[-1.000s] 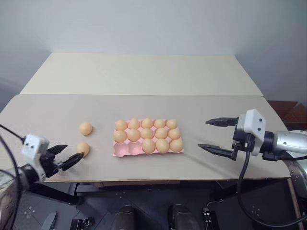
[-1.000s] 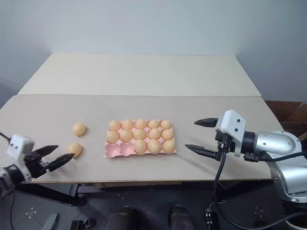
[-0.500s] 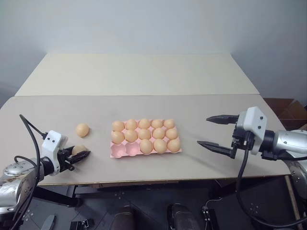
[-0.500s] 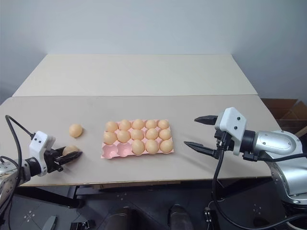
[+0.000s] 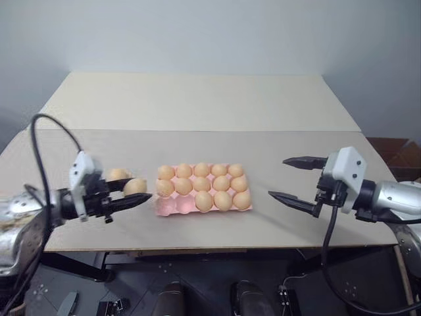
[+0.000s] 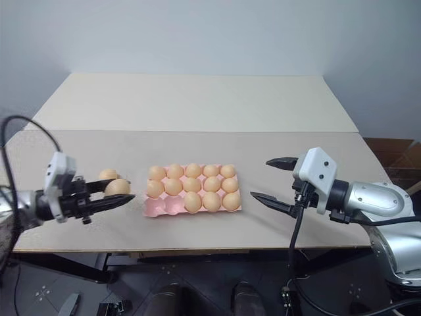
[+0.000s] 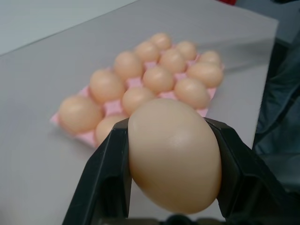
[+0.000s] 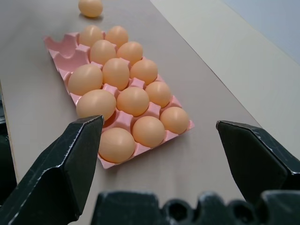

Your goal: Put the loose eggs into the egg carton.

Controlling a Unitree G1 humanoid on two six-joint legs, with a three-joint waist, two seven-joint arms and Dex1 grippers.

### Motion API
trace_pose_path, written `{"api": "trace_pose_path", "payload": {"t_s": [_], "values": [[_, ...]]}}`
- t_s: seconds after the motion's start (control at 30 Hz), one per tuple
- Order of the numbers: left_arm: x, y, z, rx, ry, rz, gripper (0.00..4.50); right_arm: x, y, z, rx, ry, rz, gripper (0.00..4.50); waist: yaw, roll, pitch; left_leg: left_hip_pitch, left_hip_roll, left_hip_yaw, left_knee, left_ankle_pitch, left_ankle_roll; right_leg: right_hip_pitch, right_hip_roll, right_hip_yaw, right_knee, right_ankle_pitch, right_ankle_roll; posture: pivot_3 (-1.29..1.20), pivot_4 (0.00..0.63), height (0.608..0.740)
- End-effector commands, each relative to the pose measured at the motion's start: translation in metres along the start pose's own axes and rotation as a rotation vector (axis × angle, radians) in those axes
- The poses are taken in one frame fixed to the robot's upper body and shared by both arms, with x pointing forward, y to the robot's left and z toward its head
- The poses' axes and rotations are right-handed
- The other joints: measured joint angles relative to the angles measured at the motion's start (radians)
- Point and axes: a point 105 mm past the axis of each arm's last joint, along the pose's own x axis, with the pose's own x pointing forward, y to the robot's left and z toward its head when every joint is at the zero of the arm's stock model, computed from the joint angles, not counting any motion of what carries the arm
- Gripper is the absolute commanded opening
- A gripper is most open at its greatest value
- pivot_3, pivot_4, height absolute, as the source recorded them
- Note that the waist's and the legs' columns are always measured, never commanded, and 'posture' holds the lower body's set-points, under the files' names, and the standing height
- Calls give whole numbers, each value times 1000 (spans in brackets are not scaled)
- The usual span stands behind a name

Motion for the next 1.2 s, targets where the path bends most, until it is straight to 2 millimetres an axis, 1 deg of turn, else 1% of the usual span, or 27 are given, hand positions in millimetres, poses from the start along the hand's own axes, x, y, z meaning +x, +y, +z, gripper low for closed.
{"api": "trace_pose_path", "payload": {"t_s": [0.03,0.1,0.17,0.23,0.33,0.4,0.47,0.5,0.57,0.6,0.63,0.7,0.77,0.87,0.9,0.93,1.0,1.07,1.13,1.2], "values": [[38,-3,-4,28,-15,-59,1950,-2,-1,10,-33,-33,-20,4500,1,0,0,0,-1,0,0,0,0,0,0,0,0,1,1,0,150,740],[55,1,-12,28,4,-60,1950,-1,-1,11,-36,-34,-26,4500,-2,-1,0,-1,-1,-1,1,0,0,0,1,0,0,4,-2,0,150,740],[65,2,-18,30,18,-71,1950,0,-1,11,-38,-36,-29,4500,-10,-1,0,-1,-1,0,1,0,0,0,1,1,0,4,-2,0,150,740],[69,2,-21,46,37,-87,1950,0,-1,13,-39,-42,-38,4500,-15,-1,0,-1,0,-1,1,0,0,-1,2,1,0,4,-2,0,150,740],[70,5,-21,59,40,-94,1950,1,-1,15,-38,-50,-46,4500,-16,-1,0,-1,0,-1,1,0,0,-1,2,1,1,3,-1,0,150,740],[69,3,-19,55,32,-121,2662,1,-1,15,-35,-53,-50,4500,-14,-1,0,0,0,-1,1,0,0,-1,2,1,1,1,2,0,150,740],[68,-1,-15,46,18,-167,3240,1,-1,14,-34,-52,-54,4500,-13,-1,0,-1,0,-1,1,0,0,0,2,1,1,1,3,0,150,740],[67,-2,-13,44,7,-175,3624,1,-1,14,-33,-53,-57,4500,-13,-1,0,-1,0,-1,1,0,0,-1,2,1,1,1,2,0,150,740],[63,-1,-8,58,-4,-168,4245,0,-1,14,-32,-56,-61,4500,-12,-1,0,-1,0,-1,1,0,0,-1,1,1,0,1,2,0,150,740],[60,0,-6,69,-6,-155,4463,0,-1,14,-31,-58,-64,4500,-12,-1,0,-1,0,-1,1,0,0,-1,1,1,0,1,2,0,150,740],[56,3,-4,80,-10,-135,4463,0,-2,14,-31,-59,-67,4500,-13,-1,0,-1,0,-1,1,0,0,-1,2,1,0,1,2,0,150,740],[39,13,5,102,-32,-71,4463,1,-3,15,-31,-65,-66,4500,-15,-1,0,-1,0,-1,1,0,0,-1,2,1,1,1,2,0,150,740],[8,24,15,126,-37,12,4463,3,-3,14,-29,-69,-55,4500,-20,-1,0,0,1,-1,1,0,0,-1,2,1,1,1,2,0,150,740],[-24,29,19,140,-19,83,4463,3,-4,12,-27,-67,-45,4500,-28,-1,0,0,2,-1,1,0,1,-1,2,1,1,1,2,0,150,740],[-41,30,19,138,-1,125,4463,3,-5,11,-27,-65,-40,4500,-27,-1,0,0,1,-1,1,0,0,-1,2,1,1,0,2,0,150,740],[-59,31,18,137,23,175,4463,3,-6,9,-26,-61,-36,4500,-29,-1,0,0,1,-1,1,0,0,-1,2,1,1,0,3,0,150,740],[-83,30,15,133,57,244,4463,3,-8,6,-23,-53,-30,4500,-29,-1,0,0,2,0,1,0,0,-1,1,2,1,0,2,0,150,740],[-105,26,7,100,73,317,4463,3,-11,1,-21,-39,-24,4500,-27,-1,0,0,2,1,1,0,0,-2,1,1,1,-1,1,0,150,740],[-120,20,-6,67,98,377,4463,2,-12,-3,-17,-27,-20,4500,-24,-1,0,0,2,1,1,0,0,-2,0,1,0,-3,-2,0,150,740],[-129,13,-16,31,108,420,4463,2,-14,-6,-13,-18,-18,4500,-18,-1,0,0,2,1,1,0,0,-2,0,1,0,-4,-4,0,150,740]]}}
